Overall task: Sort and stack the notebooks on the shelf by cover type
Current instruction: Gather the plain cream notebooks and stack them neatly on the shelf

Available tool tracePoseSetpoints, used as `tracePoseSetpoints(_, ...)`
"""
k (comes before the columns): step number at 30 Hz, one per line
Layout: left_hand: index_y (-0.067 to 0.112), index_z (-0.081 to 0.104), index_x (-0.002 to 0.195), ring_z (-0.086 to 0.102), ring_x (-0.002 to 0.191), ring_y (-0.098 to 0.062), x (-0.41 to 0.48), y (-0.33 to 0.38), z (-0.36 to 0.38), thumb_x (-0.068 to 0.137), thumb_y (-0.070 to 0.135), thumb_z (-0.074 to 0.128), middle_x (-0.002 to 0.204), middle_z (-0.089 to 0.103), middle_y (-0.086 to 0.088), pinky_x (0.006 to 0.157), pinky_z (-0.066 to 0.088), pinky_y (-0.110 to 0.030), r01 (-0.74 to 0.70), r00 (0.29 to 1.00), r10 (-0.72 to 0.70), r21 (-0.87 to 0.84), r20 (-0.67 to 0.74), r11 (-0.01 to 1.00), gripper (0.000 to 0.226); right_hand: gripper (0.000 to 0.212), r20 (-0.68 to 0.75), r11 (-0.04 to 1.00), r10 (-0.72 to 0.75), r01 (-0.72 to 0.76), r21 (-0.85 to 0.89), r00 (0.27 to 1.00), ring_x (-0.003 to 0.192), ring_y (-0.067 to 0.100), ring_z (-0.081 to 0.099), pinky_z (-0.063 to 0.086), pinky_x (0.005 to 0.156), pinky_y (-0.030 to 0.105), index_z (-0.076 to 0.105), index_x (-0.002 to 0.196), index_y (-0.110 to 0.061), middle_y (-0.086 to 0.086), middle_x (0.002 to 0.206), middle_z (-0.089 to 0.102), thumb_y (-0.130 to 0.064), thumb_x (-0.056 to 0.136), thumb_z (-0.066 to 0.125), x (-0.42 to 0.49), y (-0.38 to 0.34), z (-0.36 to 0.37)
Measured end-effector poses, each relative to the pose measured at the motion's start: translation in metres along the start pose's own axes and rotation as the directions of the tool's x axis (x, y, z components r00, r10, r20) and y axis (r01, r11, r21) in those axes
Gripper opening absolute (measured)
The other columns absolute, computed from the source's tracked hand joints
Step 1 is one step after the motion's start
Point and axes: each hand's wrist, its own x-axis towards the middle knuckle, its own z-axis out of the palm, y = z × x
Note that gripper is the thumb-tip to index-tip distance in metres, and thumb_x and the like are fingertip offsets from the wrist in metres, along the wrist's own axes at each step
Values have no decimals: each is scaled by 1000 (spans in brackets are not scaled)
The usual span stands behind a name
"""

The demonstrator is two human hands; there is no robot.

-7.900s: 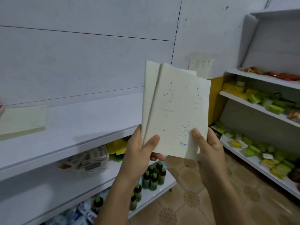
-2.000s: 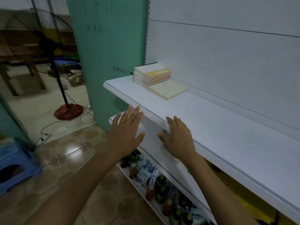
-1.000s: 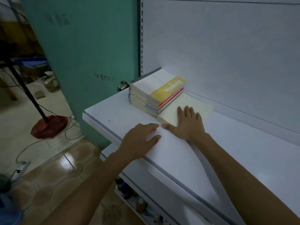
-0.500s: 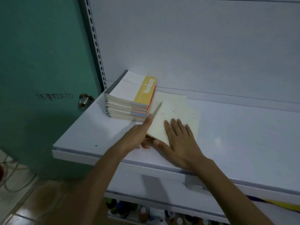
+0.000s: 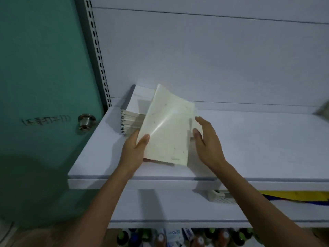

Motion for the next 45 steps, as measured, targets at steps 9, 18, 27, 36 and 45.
tracePoseSetpoints(9,37,57,103,66,65,-9,8,3,-5,98,22,50,97,66,1,46,49,-22,55,996,-69,-245,-50,968,17,82,489,832,122,179,-524,864,148,24,4,7,120,42,7,153,-17,6,161,5,-57,92,44,53,24,35)
tracePoseSetpoints(18,40,55,104,65,59,-10,9,0,-7,98,26,48,95,67,2,44,47,-21,56,995,-73,-236,-66,970,17,43,170,989,53,-29,-144,984,92,24,60,48,73,33,56,119,-16,4,106,62,-44,101,29,14,16,4)
tracePoseSetpoints(27,38,57,100,65,87,-24,8,-1,0,98,28,49,106,67,-3,48,50,-28,91,996,-93,-161,-7,983,14,37,-370,792,458,-182,583,808,85,12,56,46,63,24,53,107,-23,-4,93,58,-50,100,29,5,-27,-13)
tracePoseSetpoints(36,37,57,106,65,98,-13,6,-3,1,100,33,43,106,68,6,81,54,-36,-6,1000,5,-68,-7,998,16,50,59,887,-374,376,-269,925,137,34,36,40,106,47,41,142,-19,11,146,42,-42,97,41,-45,-53,54)
tracePoseSetpoints(45,28,56,121,63,104,-12,6,-7,-4,83,42,68,113,67,6,84,55,-36,6,995,-1,-48,104,999,43,61,145,888,-300,331,-319,943,141,28,30,33,113,46,47,139,-19,5,148,40,-51,99,13,-46,-48,59)
